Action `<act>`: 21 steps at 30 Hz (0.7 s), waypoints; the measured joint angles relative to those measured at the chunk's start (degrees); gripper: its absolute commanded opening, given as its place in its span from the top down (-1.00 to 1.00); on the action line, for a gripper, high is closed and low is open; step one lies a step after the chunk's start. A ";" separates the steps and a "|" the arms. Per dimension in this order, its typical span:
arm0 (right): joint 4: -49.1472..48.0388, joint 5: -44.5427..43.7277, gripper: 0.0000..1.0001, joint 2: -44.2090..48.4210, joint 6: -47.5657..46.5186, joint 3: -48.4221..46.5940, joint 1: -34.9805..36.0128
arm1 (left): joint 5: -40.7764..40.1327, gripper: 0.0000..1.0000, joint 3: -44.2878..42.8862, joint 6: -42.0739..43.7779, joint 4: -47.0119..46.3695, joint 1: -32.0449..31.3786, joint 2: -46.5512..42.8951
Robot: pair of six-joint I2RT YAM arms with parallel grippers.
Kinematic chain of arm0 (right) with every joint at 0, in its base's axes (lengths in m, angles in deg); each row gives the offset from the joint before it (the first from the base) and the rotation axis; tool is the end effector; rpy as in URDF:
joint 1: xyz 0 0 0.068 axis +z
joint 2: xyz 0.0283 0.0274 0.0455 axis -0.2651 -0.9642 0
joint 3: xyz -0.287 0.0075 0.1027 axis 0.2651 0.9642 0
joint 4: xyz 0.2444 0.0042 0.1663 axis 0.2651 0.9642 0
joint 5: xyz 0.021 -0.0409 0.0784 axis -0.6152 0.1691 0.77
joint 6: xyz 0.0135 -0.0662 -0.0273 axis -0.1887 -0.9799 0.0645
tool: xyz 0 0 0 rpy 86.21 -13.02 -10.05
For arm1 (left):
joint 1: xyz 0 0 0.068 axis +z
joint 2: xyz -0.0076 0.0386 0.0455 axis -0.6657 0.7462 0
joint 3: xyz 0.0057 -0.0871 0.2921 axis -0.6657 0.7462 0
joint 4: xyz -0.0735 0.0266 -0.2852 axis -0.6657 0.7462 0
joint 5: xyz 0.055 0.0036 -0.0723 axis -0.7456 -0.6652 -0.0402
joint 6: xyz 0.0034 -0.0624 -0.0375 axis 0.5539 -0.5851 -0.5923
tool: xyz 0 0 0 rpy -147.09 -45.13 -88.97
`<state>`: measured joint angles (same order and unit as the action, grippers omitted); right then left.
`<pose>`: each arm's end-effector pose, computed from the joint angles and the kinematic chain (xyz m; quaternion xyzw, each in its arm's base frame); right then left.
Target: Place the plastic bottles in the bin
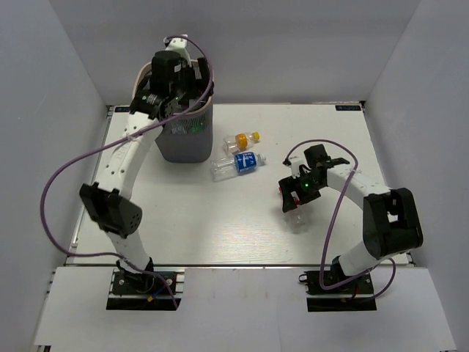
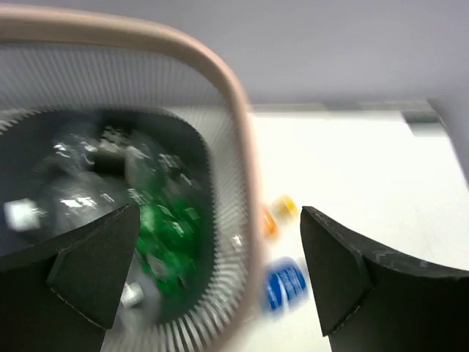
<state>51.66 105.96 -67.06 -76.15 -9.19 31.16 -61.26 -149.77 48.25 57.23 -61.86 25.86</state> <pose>0.2983 0.1077 0.1778 -0.2690 0.9293 0.1905 0.1664 0.4550 -0.1583 0.4800 -0.0094 0.8232 -0.1241 0.5539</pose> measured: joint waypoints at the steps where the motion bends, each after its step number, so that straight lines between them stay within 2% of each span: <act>1: -0.17 -1.40 -0.65 -0.63 0.07 0.00 0.59 | 3.13 -1.00 3.43 0.90 -1.01 -0.31 -2.73; 3: -0.52 -4.20 -0.44 -1.62 0.13 0.00 1.73 | 10.16 -1.00 11.04 2.56 -3.58 -1.14 -8.76; 4: -0.70 -5.20 -0.26 -1.95 0.00 0.00 2.08 | 13.22 -1.00 15.39 3.39 -5.53 -1.53 -11.98; 5: -0.70 -5.73 0.20 -2.23 0.28 -0.02 2.40 | 16.28 -1.00 19.28 3.91 -6.64 -1.97 -14.97; 8: -0.24 -5.95 0.68 -2.25 0.00 -0.96 2.78 | 25.57 -1.00 31.39 5.66 -10.32 -3.78 -22.99; 13: 1.55 -4.00 0.75 -1.75 -2.12 -7.30 2.75 | 33.75 -1.00 47.32 8.85 -11.65 -7.45 -28.44; 16: 1.62 -1.70 0.81 -1.81 -3.10 -18.21 2.71 | 34.49 -1.00 56.76 10.08 -11.28 -9.53 -29.70; 21: -5.75 3.50 0.86 -3.26 -2.93 -37.46 3.08 | 32.74 -1.00 69.61 10.51 -9.99 -12.28 -32.54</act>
<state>45.91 109.46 -70.32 -79.08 -46.65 34.24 -28.52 -80.16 58.76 47.25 -74.14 -6.68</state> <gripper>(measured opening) 0.492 0.998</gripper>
